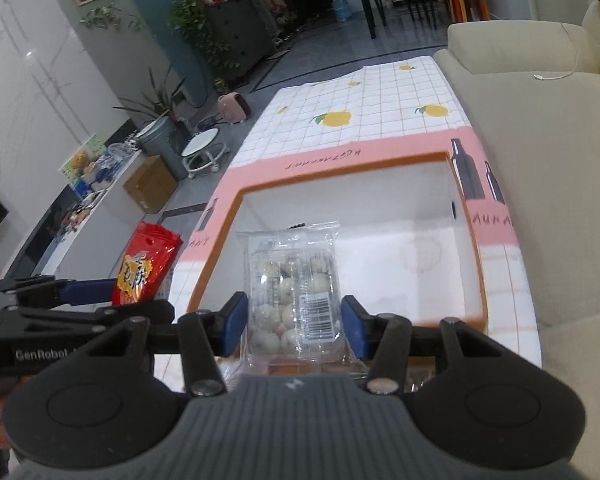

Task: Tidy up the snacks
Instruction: 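Carry the red bag and egg tray over the box and release both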

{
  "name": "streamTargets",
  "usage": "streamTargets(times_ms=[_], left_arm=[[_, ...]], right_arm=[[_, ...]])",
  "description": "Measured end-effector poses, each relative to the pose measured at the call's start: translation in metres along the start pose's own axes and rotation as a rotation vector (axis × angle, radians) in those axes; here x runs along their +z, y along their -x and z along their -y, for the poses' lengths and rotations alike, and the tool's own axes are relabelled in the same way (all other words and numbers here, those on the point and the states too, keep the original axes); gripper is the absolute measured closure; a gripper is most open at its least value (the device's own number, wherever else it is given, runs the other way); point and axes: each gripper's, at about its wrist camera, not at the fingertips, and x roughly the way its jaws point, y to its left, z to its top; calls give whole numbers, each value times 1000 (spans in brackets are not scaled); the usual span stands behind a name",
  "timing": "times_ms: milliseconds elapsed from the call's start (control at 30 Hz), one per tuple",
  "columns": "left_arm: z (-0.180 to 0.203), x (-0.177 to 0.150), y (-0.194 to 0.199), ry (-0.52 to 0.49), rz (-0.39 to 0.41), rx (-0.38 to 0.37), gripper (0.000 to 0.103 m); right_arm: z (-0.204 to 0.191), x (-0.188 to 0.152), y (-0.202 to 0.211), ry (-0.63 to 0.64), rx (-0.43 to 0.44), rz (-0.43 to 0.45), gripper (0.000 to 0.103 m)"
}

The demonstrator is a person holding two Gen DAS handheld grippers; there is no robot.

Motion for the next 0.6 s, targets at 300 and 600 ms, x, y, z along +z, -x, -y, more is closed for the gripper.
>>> streamTargets(times_ms=[300,600], left_arm=[[2,29,-72,-73,-148,24,23],[22,30,-125,-270,-303,57,23]], right_arm=[[6,39,-70,34,-96,-80,54],[25,34,-134,78,-135,-249,54]])
